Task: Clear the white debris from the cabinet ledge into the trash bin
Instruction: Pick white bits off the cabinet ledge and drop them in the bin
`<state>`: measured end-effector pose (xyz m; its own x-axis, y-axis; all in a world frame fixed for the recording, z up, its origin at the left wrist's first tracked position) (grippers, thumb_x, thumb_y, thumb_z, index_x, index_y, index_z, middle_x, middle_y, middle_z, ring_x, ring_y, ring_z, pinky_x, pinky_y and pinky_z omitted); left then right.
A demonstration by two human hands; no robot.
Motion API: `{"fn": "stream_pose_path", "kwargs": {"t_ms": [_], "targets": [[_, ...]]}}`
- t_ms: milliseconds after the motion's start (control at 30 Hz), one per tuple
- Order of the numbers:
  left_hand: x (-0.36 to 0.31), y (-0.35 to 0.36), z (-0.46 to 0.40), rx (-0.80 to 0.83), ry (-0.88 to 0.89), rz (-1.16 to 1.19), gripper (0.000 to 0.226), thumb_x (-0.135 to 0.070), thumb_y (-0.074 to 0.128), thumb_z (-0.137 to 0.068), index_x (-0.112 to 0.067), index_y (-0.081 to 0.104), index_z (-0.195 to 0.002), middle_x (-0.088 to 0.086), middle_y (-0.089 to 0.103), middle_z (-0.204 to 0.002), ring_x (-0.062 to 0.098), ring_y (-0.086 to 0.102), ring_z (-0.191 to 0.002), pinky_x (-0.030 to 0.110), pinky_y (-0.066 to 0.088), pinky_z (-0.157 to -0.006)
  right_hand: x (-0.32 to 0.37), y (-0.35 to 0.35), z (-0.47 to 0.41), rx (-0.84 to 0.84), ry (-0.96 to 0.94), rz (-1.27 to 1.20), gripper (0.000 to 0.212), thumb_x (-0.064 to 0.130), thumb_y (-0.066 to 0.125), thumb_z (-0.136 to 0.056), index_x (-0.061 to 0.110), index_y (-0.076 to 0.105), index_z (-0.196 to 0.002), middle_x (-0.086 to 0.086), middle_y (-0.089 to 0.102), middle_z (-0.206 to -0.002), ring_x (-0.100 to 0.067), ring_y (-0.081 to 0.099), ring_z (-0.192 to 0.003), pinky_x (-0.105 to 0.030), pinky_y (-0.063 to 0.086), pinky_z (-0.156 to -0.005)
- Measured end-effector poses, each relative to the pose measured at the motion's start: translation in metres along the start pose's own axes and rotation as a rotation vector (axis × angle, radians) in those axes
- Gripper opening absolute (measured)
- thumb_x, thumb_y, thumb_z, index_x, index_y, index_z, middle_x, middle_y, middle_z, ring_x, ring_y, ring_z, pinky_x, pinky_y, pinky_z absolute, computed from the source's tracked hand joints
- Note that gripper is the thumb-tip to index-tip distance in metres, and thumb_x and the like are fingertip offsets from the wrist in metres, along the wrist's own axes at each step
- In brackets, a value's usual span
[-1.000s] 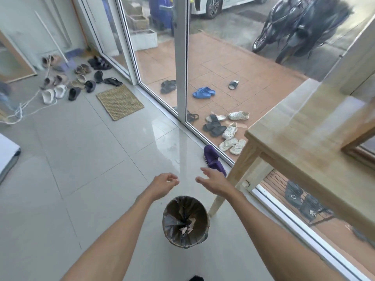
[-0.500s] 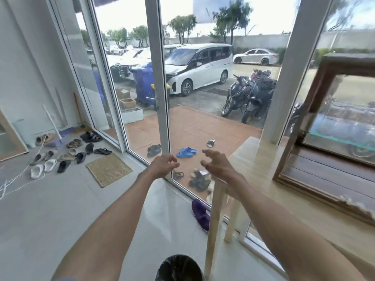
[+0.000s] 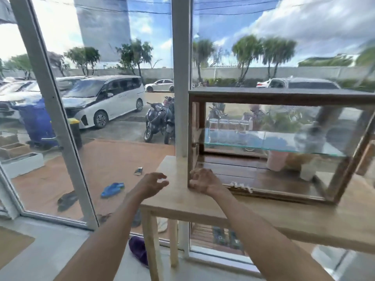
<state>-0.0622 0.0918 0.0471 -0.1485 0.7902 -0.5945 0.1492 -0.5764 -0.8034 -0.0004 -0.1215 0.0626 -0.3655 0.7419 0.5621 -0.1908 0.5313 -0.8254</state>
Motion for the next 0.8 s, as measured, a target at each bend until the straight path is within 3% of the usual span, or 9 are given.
{"fn": "stream_pose_path", "kwargs": {"t_ms": [100, 200, 433, 533, 800], "targets": [[-0.031, 0.029, -0.014, 0.06, 0.091, -0.016, 0.036, -0.038, 0.065, -0.09, -0.019, 0.068, -0.12, 0.007, 0.066, -0.128, 0.021, 0.065, -0.106, 0.036, 0.05, -0.095, -0.037, -0.027, 0.016, -0.056, 0.1, 0.009, 0.037, 0.03, 0.058, -0.082, 0.023, 0.067, -0.118, -0.005, 0.07, -0.115, -0.025, 0.061, -0.112, -0.039, 0.051, -0.094], [-0.064, 0.053, -0.021, 0.093, 0.17, -0.009, 0.033, -0.034, 0.063, -0.092, -0.017, 0.069, -0.119, 0.006, 0.067, -0.127, 0.023, 0.063, -0.112, 0.035, 0.05, -0.094, -0.072, -0.048, 0.03, -0.1, 0.176, 0.034, 0.046, 0.03, 0.06, -0.086, 0.027, 0.058, -0.132, 0.0, 0.066, -0.124, -0.02, 0.053, -0.123, -0.038, 0.044, -0.103], [-0.114, 0.099, -0.04, 0.17, 0.269, -0.005, 0.037, -0.032, 0.059, -0.094, -0.014, 0.063, -0.127, 0.004, 0.066, -0.128, 0.02, 0.061, -0.118, 0.031, 0.046, -0.098, -0.123, -0.086, 0.051, -0.272, 0.312, 0.041, 0.039, 0.031, 0.065, -0.083, 0.028, 0.067, -0.122, 0.003, 0.071, -0.112, -0.02, 0.062, -0.112, -0.035, 0.048, -0.097], [-0.127, 0.117, -0.05, 0.175, 0.304, -0.022, 0.038, -0.035, 0.059, -0.093, -0.019, 0.062, -0.127, 0.001, 0.066, -0.129, 0.019, 0.061, -0.118, 0.038, 0.048, -0.101, -0.141, -0.088, 0.053, -0.284, 0.319, 0.053, 0.036, 0.028, 0.063, -0.085, 0.024, 0.068, -0.12, 0.001, 0.072, -0.111, -0.022, 0.063, -0.11, -0.035, 0.05, -0.096], [-0.145, 0.151, -0.068, 0.076, 0.446, -0.111, 0.032, -0.031, 0.061, -0.091, -0.019, 0.067, -0.12, 0.003, 0.07, -0.123, 0.021, 0.064, -0.113, 0.037, 0.05, -0.095, -0.163, -0.069, 0.04, -0.258, 0.298, 0.163, 0.037, 0.025, 0.062, -0.085, 0.025, 0.066, -0.122, -0.005, 0.07, -0.12, -0.025, 0.064, -0.113, -0.035, 0.052, -0.096]]}}
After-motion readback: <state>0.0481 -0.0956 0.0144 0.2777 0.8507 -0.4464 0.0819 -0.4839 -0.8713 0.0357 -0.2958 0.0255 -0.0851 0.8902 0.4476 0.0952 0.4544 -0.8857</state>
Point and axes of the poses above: each hand's wrist, its own z-axis away from the middle knuckle, its own y-axis out of the palm, x = y × z, the point moved 2 cm from there along -z, towards the middle knuckle
